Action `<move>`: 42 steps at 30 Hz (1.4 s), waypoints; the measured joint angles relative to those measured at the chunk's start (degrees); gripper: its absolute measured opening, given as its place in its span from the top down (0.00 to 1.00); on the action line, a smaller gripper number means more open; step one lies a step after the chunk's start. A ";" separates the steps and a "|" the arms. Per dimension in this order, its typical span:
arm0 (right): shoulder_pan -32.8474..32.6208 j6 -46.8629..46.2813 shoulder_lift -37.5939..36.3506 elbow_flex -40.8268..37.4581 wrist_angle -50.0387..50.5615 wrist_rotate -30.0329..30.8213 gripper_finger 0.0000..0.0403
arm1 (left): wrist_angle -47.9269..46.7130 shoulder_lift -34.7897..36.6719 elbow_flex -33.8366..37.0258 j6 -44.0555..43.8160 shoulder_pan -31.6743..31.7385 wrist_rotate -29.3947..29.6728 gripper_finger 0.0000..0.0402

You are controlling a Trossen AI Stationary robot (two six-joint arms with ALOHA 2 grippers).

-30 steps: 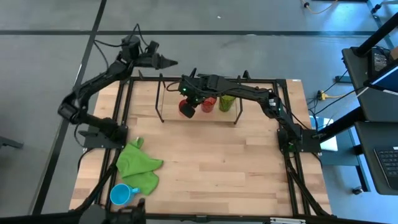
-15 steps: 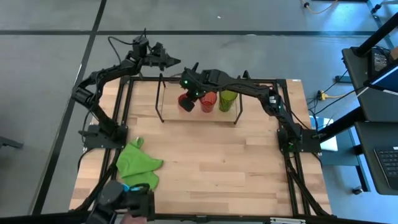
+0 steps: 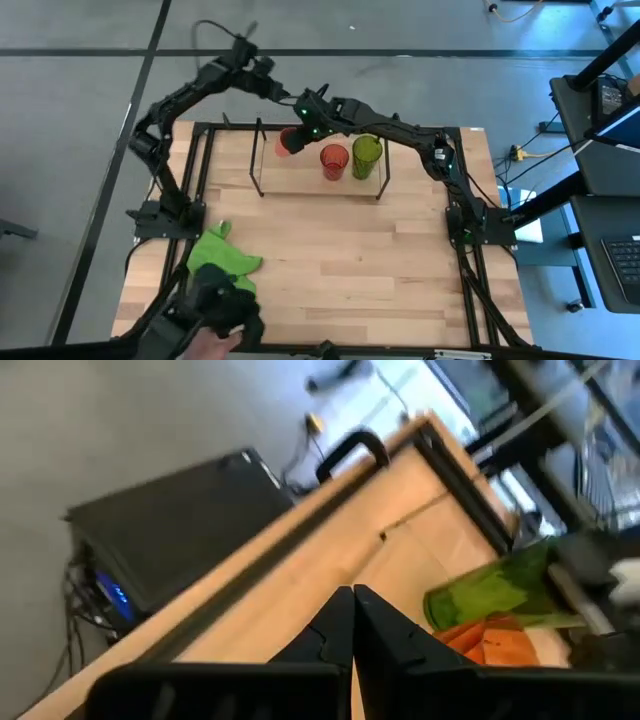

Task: Stack small to large cups/mugs on shelf
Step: Put the orange cup on the shelf

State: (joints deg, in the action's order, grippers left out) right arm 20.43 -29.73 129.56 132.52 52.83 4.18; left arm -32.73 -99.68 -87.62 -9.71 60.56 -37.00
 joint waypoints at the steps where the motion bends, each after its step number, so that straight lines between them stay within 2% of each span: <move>1: 0.06 -0.35 0.00 0.01 0.06 0.43 0.98 | -0.55 -1.69 -1.02 0.14 -0.71 -0.05 1.00; 5: 0.14 -1.36 0.00 0.01 2.32 1.36 0.98 | -2.79 -8.01 -3.34 0.86 -3.78 -2.85 1.00; 9: 0.05 -1.27 0.00 0.01 9.04 2.62 0.98 | -6.03 -12.59 -4.35 2.61 -6.53 -4.52 1.00; 16: 0.55 -1.28 0.26 0.04 9.96 0.92 0.98 | -5.90 -12.89 -5.08 3.37 -7.97 -2.32 1.00; 25: 0.52 1.95 3.51 0.02 9.90 -2.52 0.98 | -12.23 -12.89 -5.05 7.34 -8.07 0.01 1.00; 31: 0.52 3.36 3.91 0.01 9.79 -2.36 0.98 | -14.87 -13.23 -5.05 10.24 -9.10 0.63 1.00; 36: 0.77 4.76 3.91 0.01 9.94 -2.32 0.96 | -18.56 -16.26 -4.96 13.17 -10.61 0.55 1.00; 42: 0.78 5.44 3.91 0.01 9.81 -2.31 0.93 | -17.00 -16.63 -5.00 12.96 -11.00 0.08 1.00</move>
State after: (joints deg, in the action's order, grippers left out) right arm 21.21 -24.29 133.47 132.53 62.64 1.87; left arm -49.73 -116.31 -92.62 3.25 49.56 -36.92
